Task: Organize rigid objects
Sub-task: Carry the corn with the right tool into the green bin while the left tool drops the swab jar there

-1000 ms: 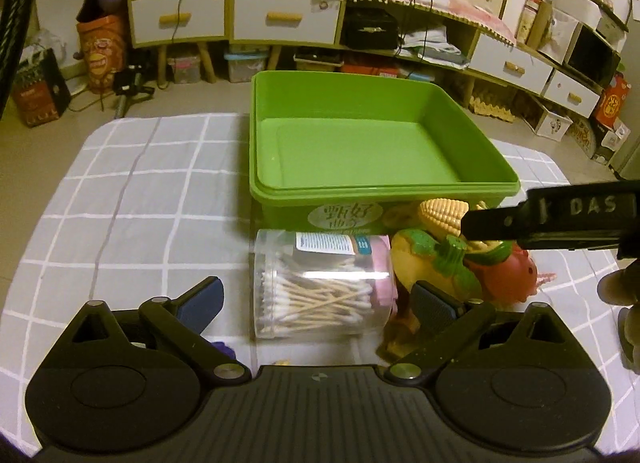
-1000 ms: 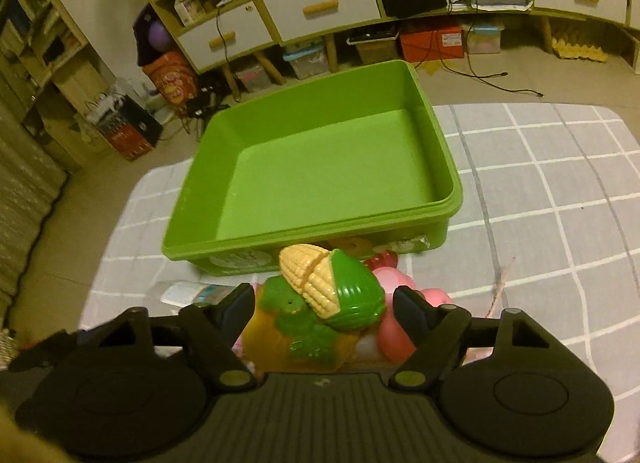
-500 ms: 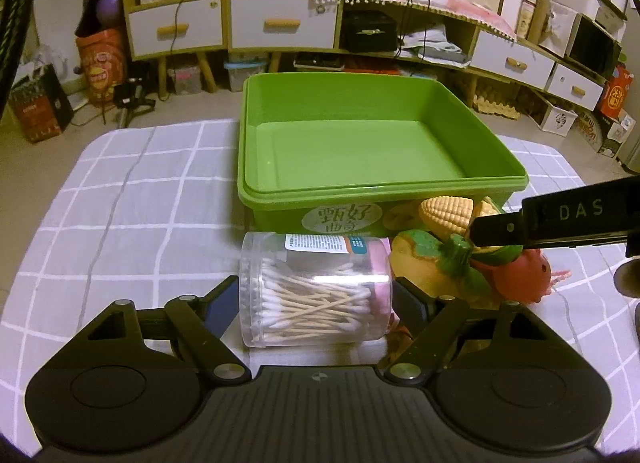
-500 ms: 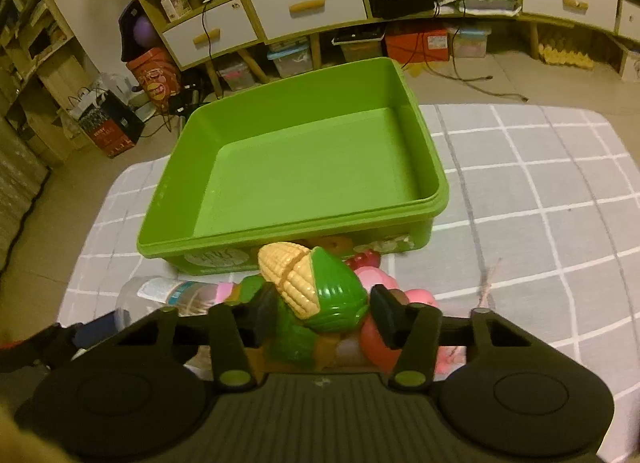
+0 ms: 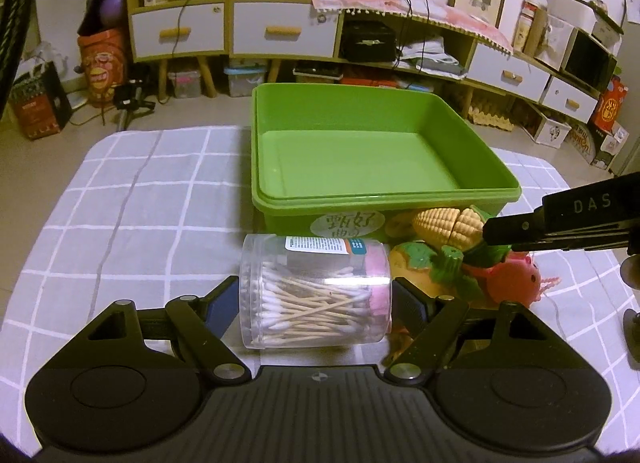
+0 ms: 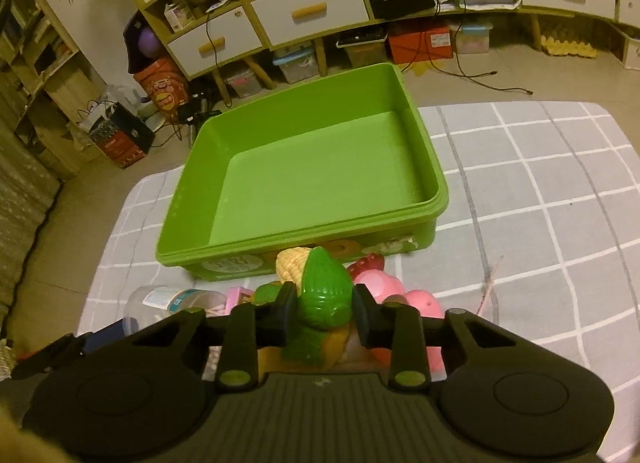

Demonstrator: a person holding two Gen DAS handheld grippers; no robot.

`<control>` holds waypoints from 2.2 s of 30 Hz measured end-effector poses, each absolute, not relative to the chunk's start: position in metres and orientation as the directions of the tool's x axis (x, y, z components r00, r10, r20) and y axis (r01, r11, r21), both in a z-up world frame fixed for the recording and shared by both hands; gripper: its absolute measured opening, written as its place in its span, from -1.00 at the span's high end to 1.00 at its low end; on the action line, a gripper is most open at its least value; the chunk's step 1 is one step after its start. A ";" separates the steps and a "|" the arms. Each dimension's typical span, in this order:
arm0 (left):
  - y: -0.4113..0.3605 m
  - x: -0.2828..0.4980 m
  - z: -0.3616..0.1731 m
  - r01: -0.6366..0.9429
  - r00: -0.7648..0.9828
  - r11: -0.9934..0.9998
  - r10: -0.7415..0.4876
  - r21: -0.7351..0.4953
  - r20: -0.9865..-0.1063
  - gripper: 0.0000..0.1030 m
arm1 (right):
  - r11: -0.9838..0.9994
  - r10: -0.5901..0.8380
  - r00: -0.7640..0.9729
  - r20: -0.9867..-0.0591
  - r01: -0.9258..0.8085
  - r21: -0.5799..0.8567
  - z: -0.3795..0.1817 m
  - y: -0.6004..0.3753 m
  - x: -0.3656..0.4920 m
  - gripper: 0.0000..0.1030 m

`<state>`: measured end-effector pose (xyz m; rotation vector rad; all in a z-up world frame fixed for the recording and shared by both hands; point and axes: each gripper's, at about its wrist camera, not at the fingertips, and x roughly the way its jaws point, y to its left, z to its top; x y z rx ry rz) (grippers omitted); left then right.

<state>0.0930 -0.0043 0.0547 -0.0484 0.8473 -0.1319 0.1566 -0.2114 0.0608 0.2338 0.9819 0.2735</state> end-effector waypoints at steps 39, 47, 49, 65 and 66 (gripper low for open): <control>-0.009 0.130 0.111 0.144 0.755 0.968 -0.240 -0.203 -0.610 -0.59 | 0.916 0.334 0.701 -0.630 -0.084 0.393 0.103 -0.224 0.160 0.72; -0.025 0.174 0.079 0.140 0.739 0.983 -0.181 -0.115 -0.649 -0.59 | 0.945 0.261 0.681 -0.684 -0.037 0.324 0.071 -0.227 0.192 0.72; -0.024 0.180 0.069 0.120 0.719 0.986 -0.168 -0.118 -0.674 -0.59 | 0.946 0.265 0.685 -0.678 -0.049 0.320 0.065 -0.228 0.196 0.72; -0.035 0.177 0.051 0.155 0.721 0.988 -0.130 -0.024 -0.681 -0.82 | 0.954 0.279 0.681 -0.677 -0.114 0.278 0.055 -0.217 0.197 0.64; -0.035 0.176 0.052 0.158 0.722 0.987 -0.130 -0.021 -0.680 -0.91 | 0.953 0.283 0.678 -0.679 -0.116 0.281 0.055 -0.218 0.197 0.59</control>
